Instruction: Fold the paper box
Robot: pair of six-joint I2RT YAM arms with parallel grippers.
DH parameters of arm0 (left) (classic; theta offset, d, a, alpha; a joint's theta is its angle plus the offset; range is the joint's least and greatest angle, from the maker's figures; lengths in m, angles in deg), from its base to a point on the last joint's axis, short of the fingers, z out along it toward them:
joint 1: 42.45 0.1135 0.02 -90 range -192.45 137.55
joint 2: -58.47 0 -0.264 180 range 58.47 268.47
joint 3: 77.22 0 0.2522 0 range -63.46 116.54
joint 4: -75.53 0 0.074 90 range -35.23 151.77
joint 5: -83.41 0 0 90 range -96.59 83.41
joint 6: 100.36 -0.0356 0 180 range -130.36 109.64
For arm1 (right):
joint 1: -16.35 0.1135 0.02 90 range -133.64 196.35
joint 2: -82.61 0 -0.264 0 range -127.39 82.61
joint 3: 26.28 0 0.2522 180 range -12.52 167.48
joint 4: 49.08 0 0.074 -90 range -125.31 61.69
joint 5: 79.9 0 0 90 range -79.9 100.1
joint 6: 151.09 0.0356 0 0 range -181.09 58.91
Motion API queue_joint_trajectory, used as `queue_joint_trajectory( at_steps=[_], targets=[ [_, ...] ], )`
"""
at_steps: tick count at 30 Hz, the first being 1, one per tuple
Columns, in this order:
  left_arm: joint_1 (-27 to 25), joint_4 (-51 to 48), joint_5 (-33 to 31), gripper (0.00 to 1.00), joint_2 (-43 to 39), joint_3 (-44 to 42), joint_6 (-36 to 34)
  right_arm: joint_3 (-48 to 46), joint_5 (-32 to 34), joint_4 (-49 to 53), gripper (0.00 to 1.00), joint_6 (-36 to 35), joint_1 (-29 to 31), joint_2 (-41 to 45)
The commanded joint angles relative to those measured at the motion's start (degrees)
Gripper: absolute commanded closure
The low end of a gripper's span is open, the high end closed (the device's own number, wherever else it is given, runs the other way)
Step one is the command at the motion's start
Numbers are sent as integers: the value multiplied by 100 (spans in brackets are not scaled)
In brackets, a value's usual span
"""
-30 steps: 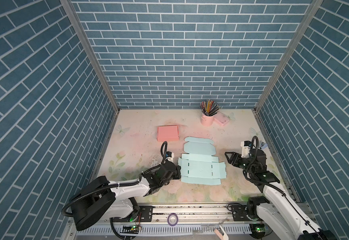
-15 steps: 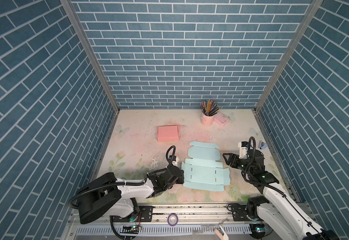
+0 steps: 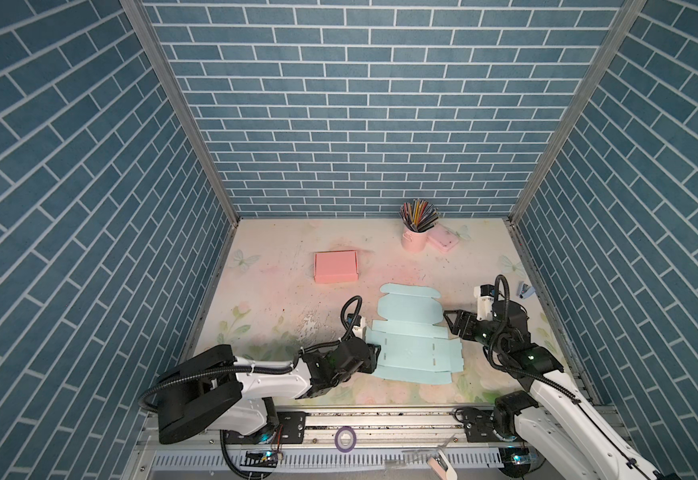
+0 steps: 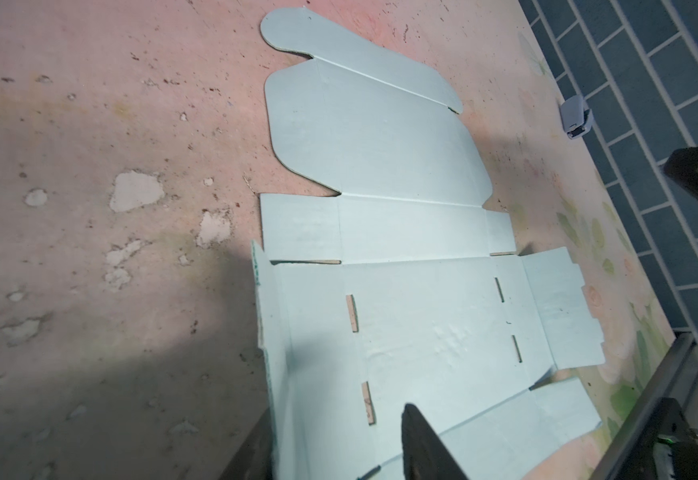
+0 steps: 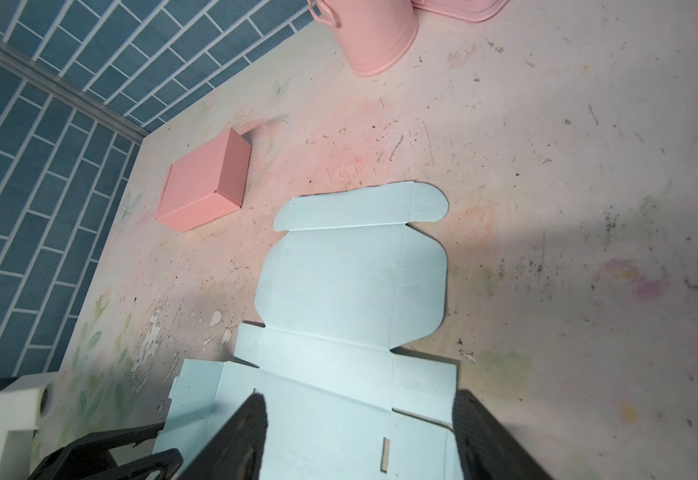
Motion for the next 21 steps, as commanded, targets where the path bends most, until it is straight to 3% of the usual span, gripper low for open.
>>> queue_joint_trajectory(
  at_steps=[1,6,11,18,21],
  targets=[
    [-57,-543,95,41,-326,252,-178,171,25,625,28,49,66,380],
    [254,-2123,582,23,-759,819,-884,536,-580,1215,27,217,243,179],
    [1034,-2992,1150,20,-884,1340,-1744,447,-265,1589,27,514,764,386],
    [1940,-3341,1705,22,284,2619,-2876,-135,170,1901,27,910,1511,759],
    [2264,-3048,2132,24,946,3038,-3160,-325,277,1793,28,920,1638,660]
  ],
)
